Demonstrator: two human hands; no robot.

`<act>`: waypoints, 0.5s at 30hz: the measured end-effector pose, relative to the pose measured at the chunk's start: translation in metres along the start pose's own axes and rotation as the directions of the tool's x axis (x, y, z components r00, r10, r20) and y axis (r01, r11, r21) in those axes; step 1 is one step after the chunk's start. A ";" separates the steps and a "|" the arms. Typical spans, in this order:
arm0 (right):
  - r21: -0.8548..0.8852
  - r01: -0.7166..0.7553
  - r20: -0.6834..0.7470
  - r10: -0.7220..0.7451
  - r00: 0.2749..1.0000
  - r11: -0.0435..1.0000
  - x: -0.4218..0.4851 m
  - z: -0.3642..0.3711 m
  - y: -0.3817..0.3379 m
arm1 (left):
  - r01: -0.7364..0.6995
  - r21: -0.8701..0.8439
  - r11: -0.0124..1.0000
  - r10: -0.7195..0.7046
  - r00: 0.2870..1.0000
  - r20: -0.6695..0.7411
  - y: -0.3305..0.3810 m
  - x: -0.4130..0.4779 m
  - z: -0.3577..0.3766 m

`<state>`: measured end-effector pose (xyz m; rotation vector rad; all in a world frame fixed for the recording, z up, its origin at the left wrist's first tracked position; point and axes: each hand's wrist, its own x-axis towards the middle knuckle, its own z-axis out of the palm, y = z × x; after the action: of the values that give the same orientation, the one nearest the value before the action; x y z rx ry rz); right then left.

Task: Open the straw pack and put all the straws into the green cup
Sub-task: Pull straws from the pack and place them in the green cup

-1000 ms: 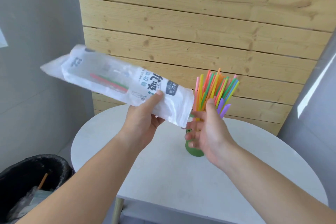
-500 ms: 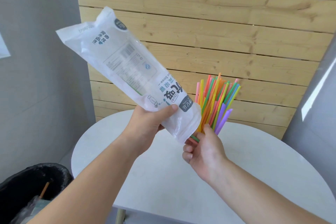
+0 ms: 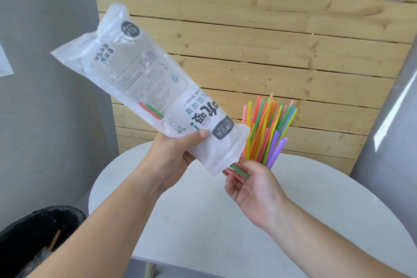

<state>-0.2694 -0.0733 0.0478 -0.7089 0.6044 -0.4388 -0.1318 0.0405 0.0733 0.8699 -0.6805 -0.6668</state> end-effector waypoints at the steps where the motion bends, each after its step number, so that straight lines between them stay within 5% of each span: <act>1: 0.009 -0.003 0.000 0.003 1.000 1.000 0.000 -0.001 -0.001 | -0.004 -0.018 1.000 0.004 1.000 -0.007 0.000 0.000 -0.001; 8: 0.006 0.016 0.069 -0.016 0.997 1.000 -0.001 0.001 -0.004 | -0.040 -0.086 0.995 0.028 0.991 -0.132 0.001 0.002 0.000; 15: -0.199 0.148 0.110 -0.128 0.986 0.969 -0.001 0.001 -0.017 | -0.021 -0.193 0.981 -0.030 0.966 -0.258 -0.003 0.007 -0.007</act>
<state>-0.2726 -0.0841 0.0605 -0.9704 0.5151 -0.4720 -0.1234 0.0372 0.0698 0.7601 -0.3707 -0.5988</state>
